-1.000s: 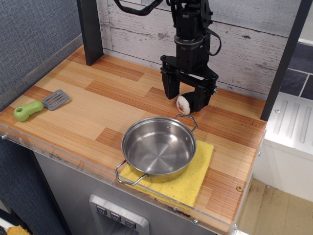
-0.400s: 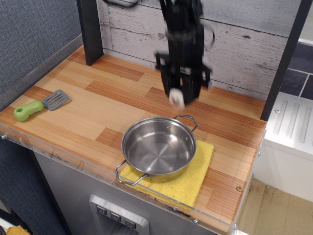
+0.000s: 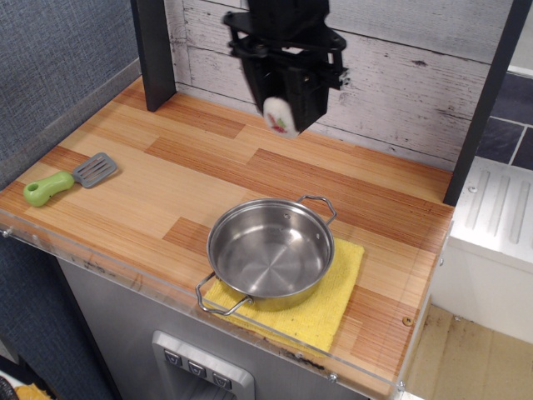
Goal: Pick ball and put it on the vessel
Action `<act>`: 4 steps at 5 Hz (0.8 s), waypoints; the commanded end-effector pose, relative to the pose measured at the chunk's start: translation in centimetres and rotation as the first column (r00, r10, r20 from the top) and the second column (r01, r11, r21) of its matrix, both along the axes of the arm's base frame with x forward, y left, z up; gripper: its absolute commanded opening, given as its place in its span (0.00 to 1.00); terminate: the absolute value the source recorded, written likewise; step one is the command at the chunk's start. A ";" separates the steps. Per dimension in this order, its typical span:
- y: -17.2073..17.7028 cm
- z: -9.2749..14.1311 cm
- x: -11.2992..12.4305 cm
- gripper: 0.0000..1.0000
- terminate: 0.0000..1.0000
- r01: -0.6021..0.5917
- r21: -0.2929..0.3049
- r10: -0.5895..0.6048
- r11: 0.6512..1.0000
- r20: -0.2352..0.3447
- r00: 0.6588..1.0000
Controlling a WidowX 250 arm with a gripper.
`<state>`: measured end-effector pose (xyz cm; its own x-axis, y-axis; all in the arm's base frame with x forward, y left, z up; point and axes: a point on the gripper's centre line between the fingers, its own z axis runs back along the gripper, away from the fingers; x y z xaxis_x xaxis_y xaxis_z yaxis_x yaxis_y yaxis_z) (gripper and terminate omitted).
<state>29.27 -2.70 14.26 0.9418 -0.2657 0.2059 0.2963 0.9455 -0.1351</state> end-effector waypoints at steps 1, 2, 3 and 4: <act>1.1 -2.0 -3.8 0.00 0.00 0.011 0.049 -0.010 0.999 -0.029 1.000; 1.7 -2.5 -3.5 0.00 0.00 0.017 0.064 -0.014 0.998 -0.050 0.999; 1.9 -2.4 -3.3 1.00 0.00 0.017 0.062 -0.014 0.998 -0.057 0.998; 2.1 -2.3 -2.9 1.00 0.00 0.027 0.048 -0.023 0.999 -0.064 0.998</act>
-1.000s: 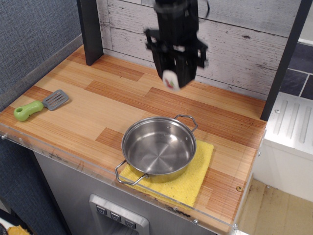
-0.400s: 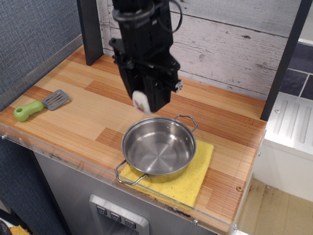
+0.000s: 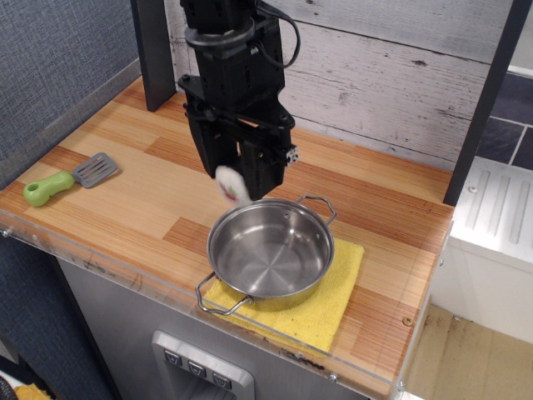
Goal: Pick ball and put it on the vessel
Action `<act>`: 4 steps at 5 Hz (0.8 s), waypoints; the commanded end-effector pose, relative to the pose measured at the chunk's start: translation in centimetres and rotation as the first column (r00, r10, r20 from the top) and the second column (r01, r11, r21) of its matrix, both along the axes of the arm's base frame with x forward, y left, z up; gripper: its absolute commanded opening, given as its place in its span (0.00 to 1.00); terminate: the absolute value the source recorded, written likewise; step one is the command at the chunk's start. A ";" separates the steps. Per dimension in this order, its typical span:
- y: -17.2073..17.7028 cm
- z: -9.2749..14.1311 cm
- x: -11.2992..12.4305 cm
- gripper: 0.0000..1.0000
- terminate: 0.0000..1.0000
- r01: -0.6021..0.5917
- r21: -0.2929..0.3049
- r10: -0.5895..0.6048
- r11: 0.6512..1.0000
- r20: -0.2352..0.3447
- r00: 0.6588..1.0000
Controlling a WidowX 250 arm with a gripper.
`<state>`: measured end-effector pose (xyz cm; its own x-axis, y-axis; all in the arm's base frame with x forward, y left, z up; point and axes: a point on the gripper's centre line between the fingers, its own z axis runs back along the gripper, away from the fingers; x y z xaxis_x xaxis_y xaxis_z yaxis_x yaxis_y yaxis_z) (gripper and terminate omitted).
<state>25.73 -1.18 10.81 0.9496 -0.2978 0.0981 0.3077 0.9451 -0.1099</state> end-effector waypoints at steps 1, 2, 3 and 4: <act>2.4 2.3 2.0 1.00 0.00 -0.016 -0.036 0.017 0.999 0.037 0.999; 7.4 4.1 5.3 1.00 0.00 -0.128 -0.007 0.128 0.992 0.077 0.989; 11.2 4.6 6.9 1.00 0.00 -0.231 0.036 0.228 0.972 0.079 0.971; 11.7 3.4 6.8 1.00 0.00 -0.245 0.062 0.243 0.967 0.045 0.969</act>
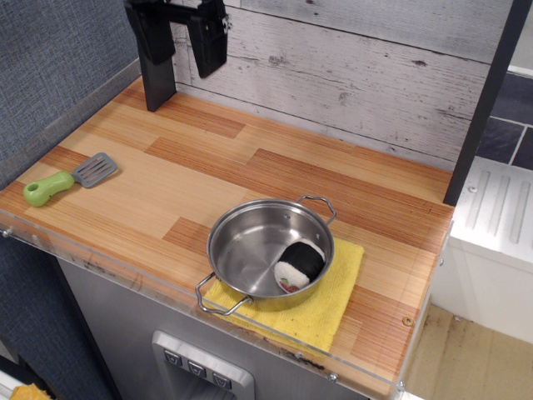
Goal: Pick ball and put it on the vessel
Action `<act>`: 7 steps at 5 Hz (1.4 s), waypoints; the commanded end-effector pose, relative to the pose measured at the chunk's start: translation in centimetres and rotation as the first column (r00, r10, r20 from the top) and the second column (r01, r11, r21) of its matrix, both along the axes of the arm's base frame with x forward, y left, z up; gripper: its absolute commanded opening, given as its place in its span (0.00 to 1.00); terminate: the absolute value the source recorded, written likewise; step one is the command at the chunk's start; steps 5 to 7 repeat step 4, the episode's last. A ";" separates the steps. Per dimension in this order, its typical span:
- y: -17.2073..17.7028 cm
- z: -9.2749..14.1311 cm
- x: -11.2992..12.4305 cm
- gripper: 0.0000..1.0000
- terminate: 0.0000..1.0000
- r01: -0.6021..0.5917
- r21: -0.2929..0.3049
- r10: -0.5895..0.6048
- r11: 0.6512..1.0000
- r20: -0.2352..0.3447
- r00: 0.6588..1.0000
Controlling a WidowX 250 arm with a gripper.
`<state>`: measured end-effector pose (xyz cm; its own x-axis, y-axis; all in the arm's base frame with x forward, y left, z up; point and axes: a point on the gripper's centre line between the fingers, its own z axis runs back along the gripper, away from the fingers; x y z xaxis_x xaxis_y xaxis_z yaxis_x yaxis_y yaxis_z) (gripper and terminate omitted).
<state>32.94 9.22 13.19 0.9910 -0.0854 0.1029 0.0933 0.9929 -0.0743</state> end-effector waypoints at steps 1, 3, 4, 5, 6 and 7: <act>1.0 0.2 -0.9 1.00 0.00 -0.025 0.055 0.024 0.998 0.013 1.000; 0.6 0.1 -0.8 1.00 0.00 0.052 0.060 -0.053 0.997 0.010 0.999; 0.6 0.1 -0.8 1.00 1.00 0.052 0.060 -0.053 0.997 0.010 0.999; 0.6 0.1 -0.8 1.00 1.00 0.052 0.060 -0.053 0.997 0.010 0.999; 0.6 0.1 -0.8 1.00 1.00 0.052 0.060 -0.053 0.997 0.010 0.999; 0.6 0.1 -0.8 1.00 1.00 0.052 0.060 -0.053 0.997 0.010 0.999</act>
